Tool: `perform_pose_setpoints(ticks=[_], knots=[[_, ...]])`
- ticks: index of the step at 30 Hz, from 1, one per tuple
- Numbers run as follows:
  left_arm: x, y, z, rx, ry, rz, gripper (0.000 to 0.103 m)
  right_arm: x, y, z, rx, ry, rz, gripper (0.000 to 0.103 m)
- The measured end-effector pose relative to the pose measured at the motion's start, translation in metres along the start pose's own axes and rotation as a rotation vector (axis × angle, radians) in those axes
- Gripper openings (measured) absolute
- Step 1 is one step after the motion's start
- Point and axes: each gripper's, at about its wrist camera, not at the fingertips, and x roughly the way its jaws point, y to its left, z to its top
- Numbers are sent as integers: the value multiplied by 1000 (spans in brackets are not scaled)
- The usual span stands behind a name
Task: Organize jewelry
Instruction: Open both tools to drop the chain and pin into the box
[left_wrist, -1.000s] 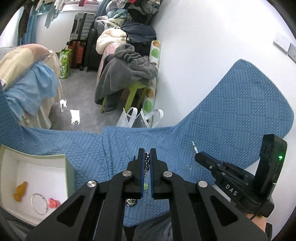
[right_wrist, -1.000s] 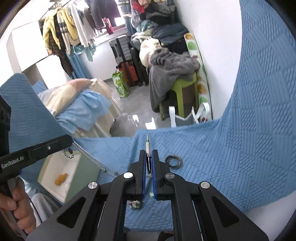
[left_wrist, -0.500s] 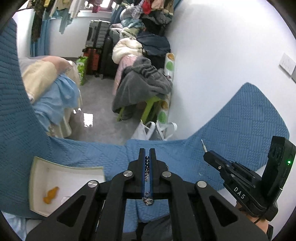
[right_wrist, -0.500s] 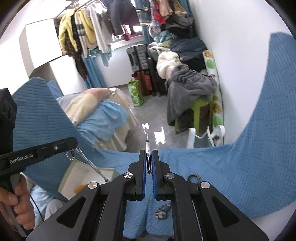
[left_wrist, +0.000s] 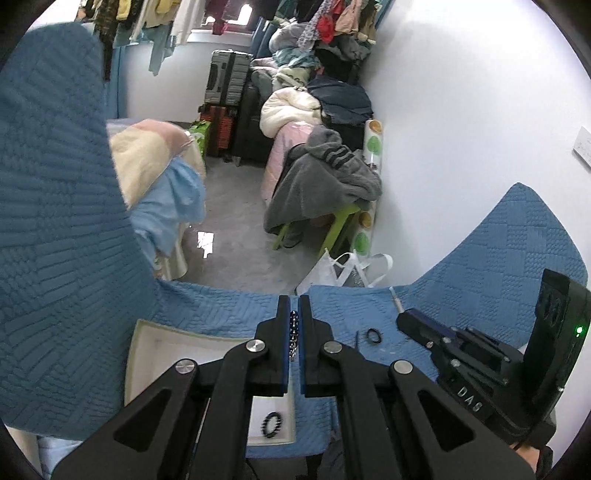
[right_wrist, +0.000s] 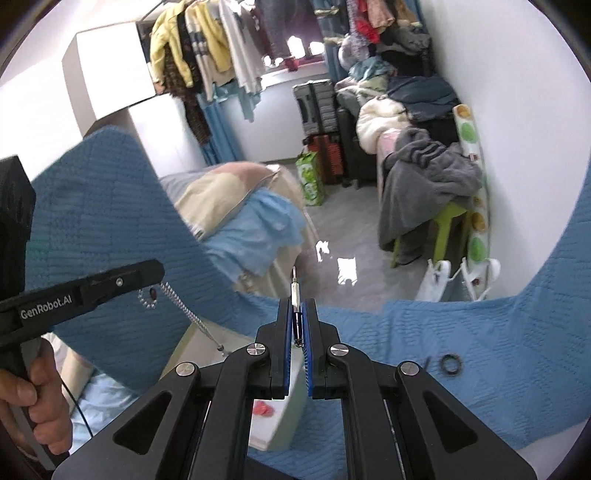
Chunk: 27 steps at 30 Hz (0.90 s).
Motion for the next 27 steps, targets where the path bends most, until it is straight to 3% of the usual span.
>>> perform_pose_setpoints(ticks=[10, 19, 27], knots=[[39, 62, -49, -35, 124, 108, 3, 73, 44, -52, -46, 165, 21, 4], [79, 101, -97, -110, 238, 111, 3, 130, 52, -110, -57, 321, 11, 4], [88, 113, -119, -139, 276, 120, 3, 143, 53, -132, -61, 374, 13, 4]])
